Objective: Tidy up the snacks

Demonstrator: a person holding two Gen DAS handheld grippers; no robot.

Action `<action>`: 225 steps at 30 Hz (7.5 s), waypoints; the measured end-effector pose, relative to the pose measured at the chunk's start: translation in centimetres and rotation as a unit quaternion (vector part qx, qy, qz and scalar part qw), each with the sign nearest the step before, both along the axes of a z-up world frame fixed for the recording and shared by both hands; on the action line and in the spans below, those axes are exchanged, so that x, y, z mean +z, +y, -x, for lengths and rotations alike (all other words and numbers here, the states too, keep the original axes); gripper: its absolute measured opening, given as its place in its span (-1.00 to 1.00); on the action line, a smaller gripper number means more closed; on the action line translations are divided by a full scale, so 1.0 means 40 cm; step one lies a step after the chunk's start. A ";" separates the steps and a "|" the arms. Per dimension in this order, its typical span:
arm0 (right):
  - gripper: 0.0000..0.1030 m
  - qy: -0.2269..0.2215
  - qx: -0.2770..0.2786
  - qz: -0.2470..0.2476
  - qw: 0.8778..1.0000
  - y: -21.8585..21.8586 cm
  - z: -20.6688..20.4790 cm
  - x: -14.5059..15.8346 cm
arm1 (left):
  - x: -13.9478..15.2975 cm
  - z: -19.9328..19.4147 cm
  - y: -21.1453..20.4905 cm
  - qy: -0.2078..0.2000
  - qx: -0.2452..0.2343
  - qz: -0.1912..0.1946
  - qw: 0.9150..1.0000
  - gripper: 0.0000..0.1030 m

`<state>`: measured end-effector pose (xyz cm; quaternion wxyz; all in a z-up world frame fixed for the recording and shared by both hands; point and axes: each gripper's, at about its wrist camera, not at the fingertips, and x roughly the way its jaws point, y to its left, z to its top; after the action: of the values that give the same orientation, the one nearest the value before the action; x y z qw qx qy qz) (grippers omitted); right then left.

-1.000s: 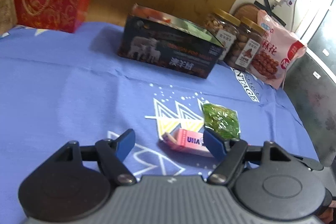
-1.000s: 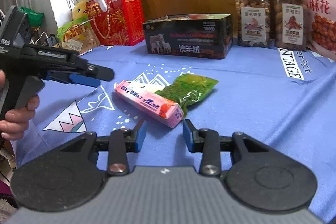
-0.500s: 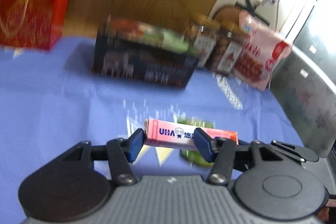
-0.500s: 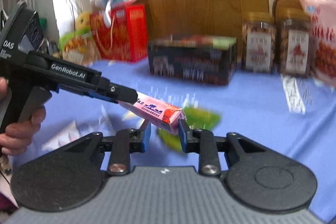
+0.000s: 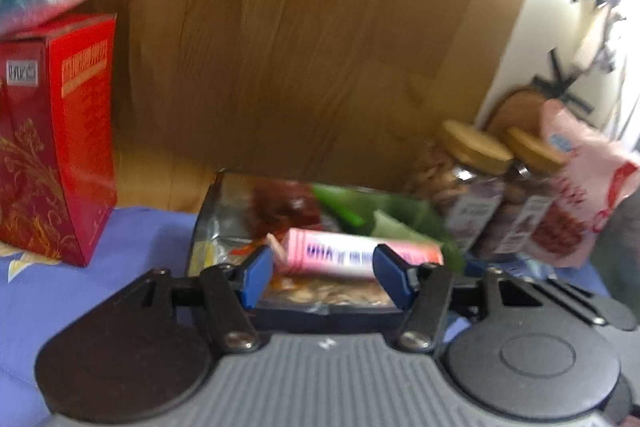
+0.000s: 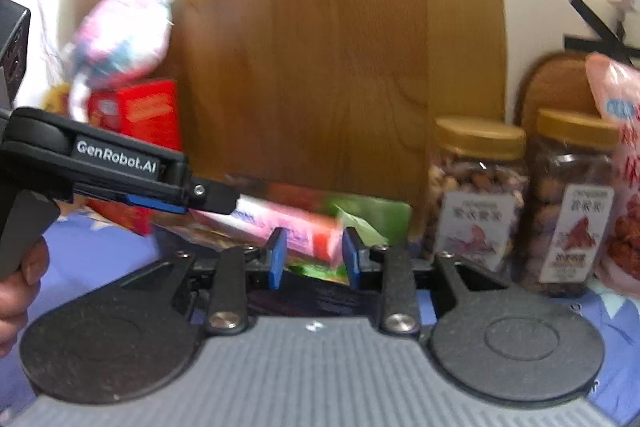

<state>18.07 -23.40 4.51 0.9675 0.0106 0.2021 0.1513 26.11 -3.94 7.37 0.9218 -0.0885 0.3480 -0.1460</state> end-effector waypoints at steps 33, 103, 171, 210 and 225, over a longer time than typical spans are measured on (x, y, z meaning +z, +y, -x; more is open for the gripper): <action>0.21 0.131 0.087 -0.111 0.981 -0.086 0.390 -0.131 | -0.249 0.339 0.064 0.193 -0.057 0.241 0.949 -0.81; 0.10 0.064 -0.017 -0.135 0.989 -0.042 0.276 -0.044 | 0.005 0.291 0.001 -0.062 0.047 -0.092 0.993 0.08; 0.52 0.051 -0.071 -0.162 0.983 -0.021 0.497 -0.026 | -0.031 0.573 -0.032 -0.114 0.075 -0.202 0.970 1.00; 0.53 0.055 -0.073 -0.158 0.983 0.000 0.513 -0.030 | -0.061 0.588 -0.010 -0.064 0.060 -0.204 0.975 1.00; 0.53 0.058 -0.075 -0.159 0.983 0.000 0.513 -0.034 | -0.062 0.586 -0.002 -0.067 0.069 -0.202 0.975 1.00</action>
<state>-2.46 -23.41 3.13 0.9487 0.1886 0.2298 0.1075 2.65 -4.01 4.89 0.9497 0.0855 0.3008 -0.0145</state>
